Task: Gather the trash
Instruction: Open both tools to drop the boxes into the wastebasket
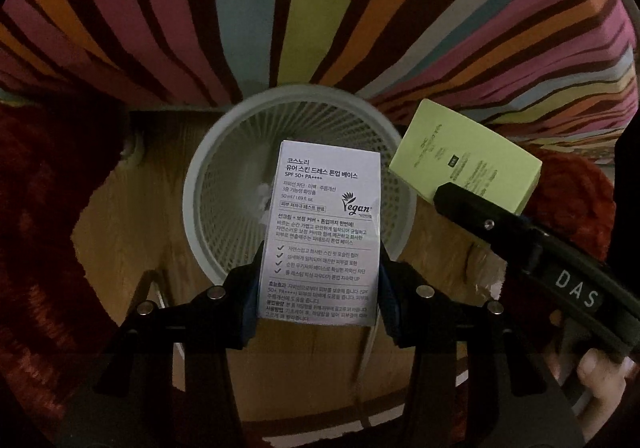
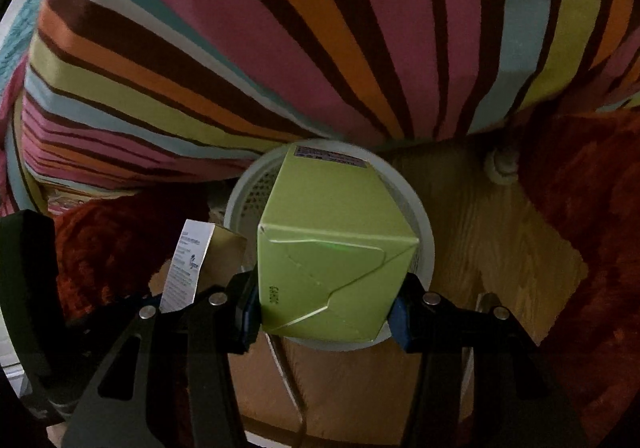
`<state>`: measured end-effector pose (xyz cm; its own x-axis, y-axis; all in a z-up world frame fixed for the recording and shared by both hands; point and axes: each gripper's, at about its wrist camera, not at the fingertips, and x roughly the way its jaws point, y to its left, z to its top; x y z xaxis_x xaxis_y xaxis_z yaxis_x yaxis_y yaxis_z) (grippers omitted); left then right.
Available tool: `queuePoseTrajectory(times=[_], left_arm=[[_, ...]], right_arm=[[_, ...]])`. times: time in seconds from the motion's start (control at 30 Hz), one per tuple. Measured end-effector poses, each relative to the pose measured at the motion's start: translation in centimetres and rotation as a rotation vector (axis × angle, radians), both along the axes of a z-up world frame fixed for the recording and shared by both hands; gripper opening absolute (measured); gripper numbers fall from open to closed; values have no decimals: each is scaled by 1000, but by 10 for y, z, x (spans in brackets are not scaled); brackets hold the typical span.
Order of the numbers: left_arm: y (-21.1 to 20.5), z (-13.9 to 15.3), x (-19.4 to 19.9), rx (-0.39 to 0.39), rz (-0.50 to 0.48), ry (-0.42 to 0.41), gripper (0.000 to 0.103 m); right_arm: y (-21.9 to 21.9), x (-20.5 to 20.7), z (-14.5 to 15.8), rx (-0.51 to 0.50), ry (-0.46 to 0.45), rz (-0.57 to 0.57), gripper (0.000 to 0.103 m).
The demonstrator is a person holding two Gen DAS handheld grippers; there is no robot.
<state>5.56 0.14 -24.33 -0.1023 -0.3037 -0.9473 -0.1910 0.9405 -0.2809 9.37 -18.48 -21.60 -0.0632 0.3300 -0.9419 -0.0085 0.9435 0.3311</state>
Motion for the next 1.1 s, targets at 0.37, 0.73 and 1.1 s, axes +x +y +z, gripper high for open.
queuePoseTrajectory(times=[0.37,0.73,1.1], left_arm=[[-1,-18,-2,-5,-5,97,51],[0,-22,-3,16,11,135,80],[2,-25,-3,9,27,137,80]], right_arm=[[15,-4,-21,-27,95,49,48],[-4,-4,-35,-47,158,-69,85],[-5,-4,-35,-40,161,-71,85]])
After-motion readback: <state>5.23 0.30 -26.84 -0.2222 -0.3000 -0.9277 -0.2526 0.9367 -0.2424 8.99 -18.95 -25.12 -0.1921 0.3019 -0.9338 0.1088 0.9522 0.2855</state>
